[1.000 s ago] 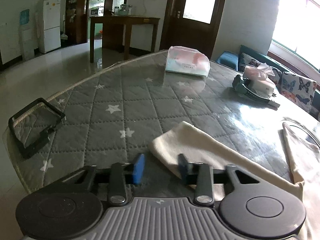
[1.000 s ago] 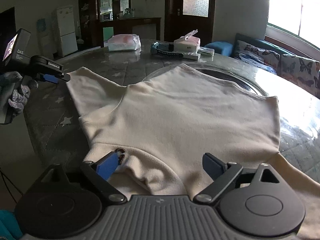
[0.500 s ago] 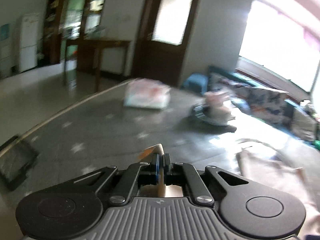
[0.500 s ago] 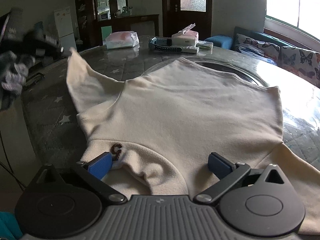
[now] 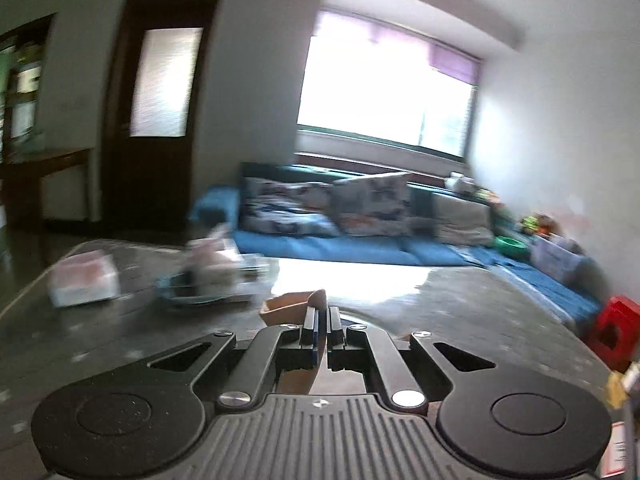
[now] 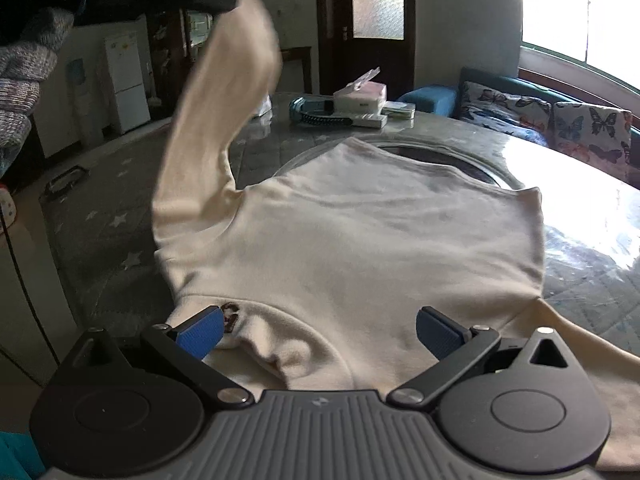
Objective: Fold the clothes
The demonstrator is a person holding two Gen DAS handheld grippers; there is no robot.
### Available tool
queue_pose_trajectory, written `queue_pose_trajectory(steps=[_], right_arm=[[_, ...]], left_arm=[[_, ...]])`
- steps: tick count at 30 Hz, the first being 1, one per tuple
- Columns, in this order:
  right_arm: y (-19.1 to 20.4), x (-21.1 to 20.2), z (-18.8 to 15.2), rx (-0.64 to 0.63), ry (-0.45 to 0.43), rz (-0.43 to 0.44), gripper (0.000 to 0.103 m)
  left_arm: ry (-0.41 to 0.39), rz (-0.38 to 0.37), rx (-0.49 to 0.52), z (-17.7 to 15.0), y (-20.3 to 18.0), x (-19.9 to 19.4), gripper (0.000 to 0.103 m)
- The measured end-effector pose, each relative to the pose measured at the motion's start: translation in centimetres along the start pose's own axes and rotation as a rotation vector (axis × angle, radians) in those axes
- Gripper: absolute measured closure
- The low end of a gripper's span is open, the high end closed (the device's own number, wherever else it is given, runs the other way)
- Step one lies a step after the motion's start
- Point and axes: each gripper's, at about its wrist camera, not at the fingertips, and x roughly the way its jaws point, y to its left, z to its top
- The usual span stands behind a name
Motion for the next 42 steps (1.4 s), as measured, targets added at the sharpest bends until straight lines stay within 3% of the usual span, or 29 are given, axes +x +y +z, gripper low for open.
queue_pose_trajectory(steps=[5, 11, 14, 18, 19, 20, 21, 27, 33, 39, 42], right_arm=[[-0.8, -0.8, -0.4, 0.025, -0.014, -0.028, 0.0], [-1.8, -1.7, -1.1, 0.055, -0.016, -0.064, 0.0], [-2.4, -2.1, -1.5, 0.076, -0.015, -0.084, 0.0], [-3.0, -2.9, -1.8, 0.098, -0.023, -0.101, 0.0], [-3.2, -3.1, -1.8, 0.1, -0.025, -0.104, 0.0], [-3.3, -3.3, -1.8, 0.103, -0.029, -0.11, 0.0], [-3.4, -3.6, -1.7, 0.105, -0.034, -0.115, 0.0], [-4.2, -4.4, -1.2, 0.135, -0.068, -0.136, 0.0], [-4.5, -3.6, -0.5, 0.15, -0.075, -0.143, 0.0], [-4.4, -1.5, -0.3, 0.154, -0.042, -0.16, 0.0], [-4.6, -0.7, -0.3, 0.155, -0.013, -0.172, 0.0]], left_arm=[[0.06, -0.125, 0.066, -1.4, -4.6, 2.2, 0.099], [0.151, -0.229, 0.13, -4.1, -8.6, 5.0, 0.098], [0.216, -0.243, 0.15, -5.5, -9.6, 6.2, 0.095], [0.278, -0.275, 0.183, -6.8, -9.3, 6.4, 0.084], [0.289, -0.281, 0.19, -6.9, -9.1, 6.4, 0.07], [0.286, -0.27, 0.191, -7.0, -8.7, 6.1, 0.061], [0.269, -0.253, 0.192, -6.9, -8.1, 5.8, 0.06], [0.255, -0.079, 0.238, -7.5, -2.9, 5.0, 0.061], [0.335, 0.095, 0.226, -10.6, 2.3, 4.4, 0.062], [0.363, 0.154, 0.19, -12.1, 4.3, 4.5, 0.061], [0.352, 0.145, 0.171, -11.5, 4.6, 4.5, 0.062]])
